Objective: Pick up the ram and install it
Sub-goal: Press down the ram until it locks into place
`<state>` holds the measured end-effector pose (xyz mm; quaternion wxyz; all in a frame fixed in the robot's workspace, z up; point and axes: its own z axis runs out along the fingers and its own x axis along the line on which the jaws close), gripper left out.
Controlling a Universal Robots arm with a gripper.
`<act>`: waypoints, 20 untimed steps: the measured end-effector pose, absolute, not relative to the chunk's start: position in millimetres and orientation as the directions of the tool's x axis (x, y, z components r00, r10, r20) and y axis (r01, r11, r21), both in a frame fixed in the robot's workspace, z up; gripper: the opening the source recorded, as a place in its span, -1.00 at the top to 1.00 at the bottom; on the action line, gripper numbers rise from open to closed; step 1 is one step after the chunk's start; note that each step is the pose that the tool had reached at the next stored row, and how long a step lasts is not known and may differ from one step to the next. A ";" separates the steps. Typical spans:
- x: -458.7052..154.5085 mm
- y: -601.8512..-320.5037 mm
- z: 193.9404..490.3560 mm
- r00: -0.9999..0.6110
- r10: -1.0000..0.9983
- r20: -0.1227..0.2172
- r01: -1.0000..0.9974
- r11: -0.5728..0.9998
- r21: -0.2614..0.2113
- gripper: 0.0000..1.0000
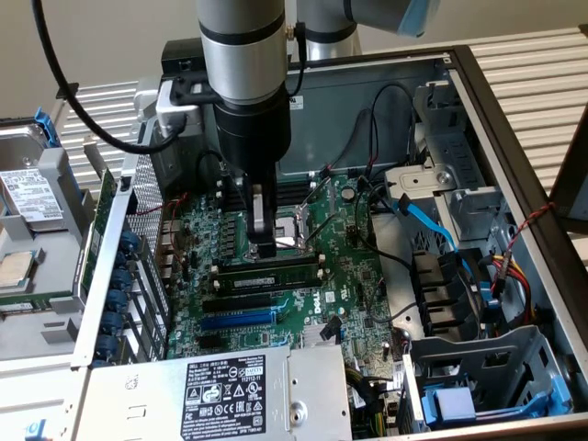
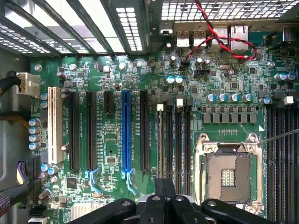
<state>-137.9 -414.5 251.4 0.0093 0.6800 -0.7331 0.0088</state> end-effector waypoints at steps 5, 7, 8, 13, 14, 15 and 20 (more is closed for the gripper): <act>-137.9 -414.5 251.4 -0.146 -0.989 0.026 -0.989 0.146 0.000 0.79; -137.8 -414.5 251.4 -0.170 -0.985 0.026 -0.985 0.170 0.000 0.79; -137.8 -414.5 251.4 -0.181 -0.983 0.026 -0.983 0.181 0.000 0.79; -137.7 -414.5 251.3 -0.231 -0.972 0.030 -0.973 0.231 -0.001 0.79; -137.7 -414.5 251.3 -0.240 -0.970 0.033 -0.971 0.240 -0.002 0.79; -137.8 -414.5 251.4 -0.250 -0.968 0.034 -0.968 0.250 -0.002 0.79; -137.8 -414.5 251.4 -0.294 -0.955 0.047 -0.956 0.294 -0.006 0.79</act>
